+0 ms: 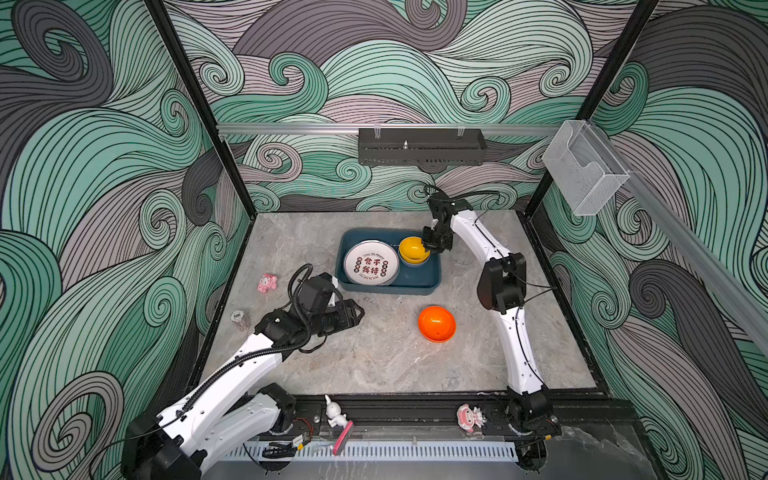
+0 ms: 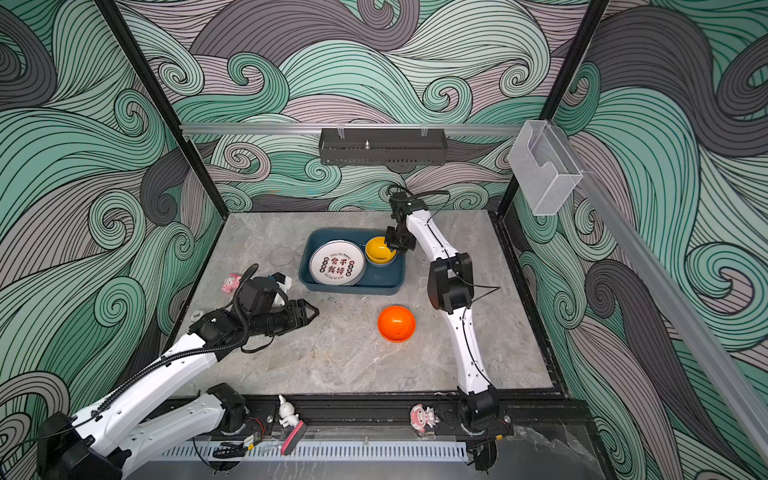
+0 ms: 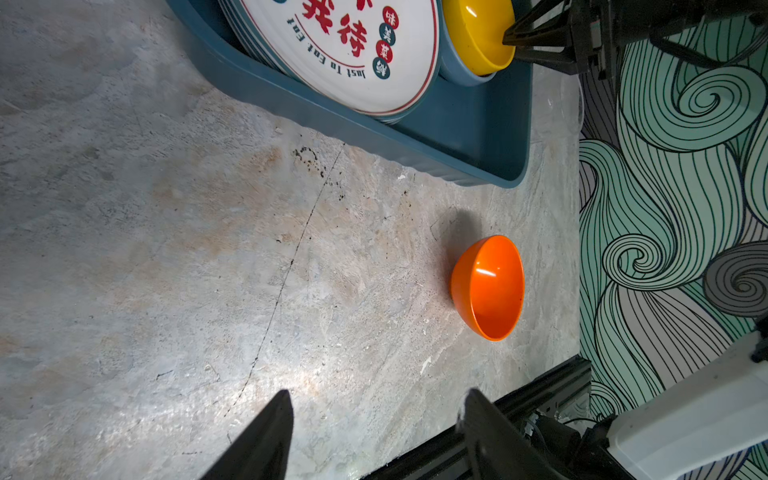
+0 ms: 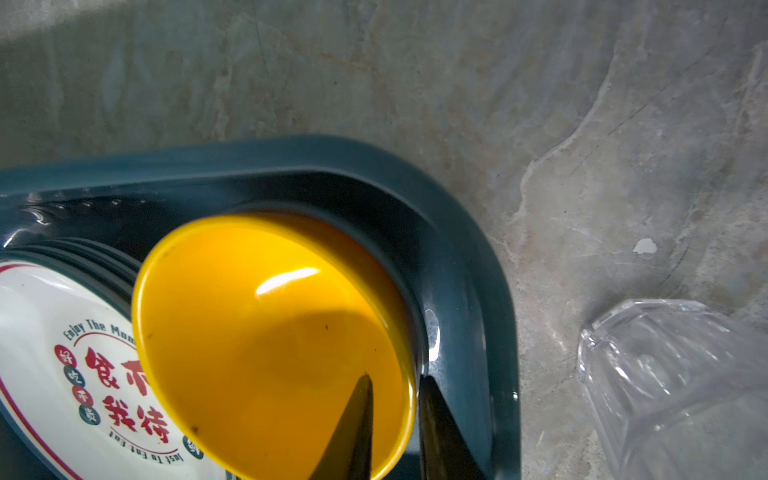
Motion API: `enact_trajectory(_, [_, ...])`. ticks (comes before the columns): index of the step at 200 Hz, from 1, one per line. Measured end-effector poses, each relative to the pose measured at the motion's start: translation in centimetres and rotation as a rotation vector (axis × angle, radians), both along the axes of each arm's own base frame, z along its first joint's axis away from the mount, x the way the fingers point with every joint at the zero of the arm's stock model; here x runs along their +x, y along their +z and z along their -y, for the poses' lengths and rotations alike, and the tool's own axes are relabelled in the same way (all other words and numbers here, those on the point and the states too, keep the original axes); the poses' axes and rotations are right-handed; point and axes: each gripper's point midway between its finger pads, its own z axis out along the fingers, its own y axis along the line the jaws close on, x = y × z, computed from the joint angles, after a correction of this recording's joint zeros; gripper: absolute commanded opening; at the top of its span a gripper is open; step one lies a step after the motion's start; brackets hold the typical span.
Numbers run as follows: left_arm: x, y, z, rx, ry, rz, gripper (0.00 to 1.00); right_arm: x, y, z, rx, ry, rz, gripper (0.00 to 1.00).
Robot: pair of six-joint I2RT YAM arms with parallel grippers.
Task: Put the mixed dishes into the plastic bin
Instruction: 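Lower the yellow bowl into the blue bowl in the bin and release, then move the right gripper to the orange bowl rim on the table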
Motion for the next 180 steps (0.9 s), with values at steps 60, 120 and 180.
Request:
enact_trajectory(60, [0.1, 0.1, 0.1, -0.003, -0.001, 0.006, 0.68, -0.9, 3.2, 0.3, 0.004, 0.008, 0.037, 0.25])
enact_trajectory(120, [0.2, 0.7, 0.6, -0.017, -0.034, 0.028, 0.69, -5.3, 9.7, 0.4, 0.023, 0.057, 0.122, 0.28])
enact_trajectory(180, [0.8, 1.3, 2.7, -0.052, -0.122, 0.005, 0.71, -11.3, 9.6, 1.4, 0.052, 0.079, 0.112, 0.32])
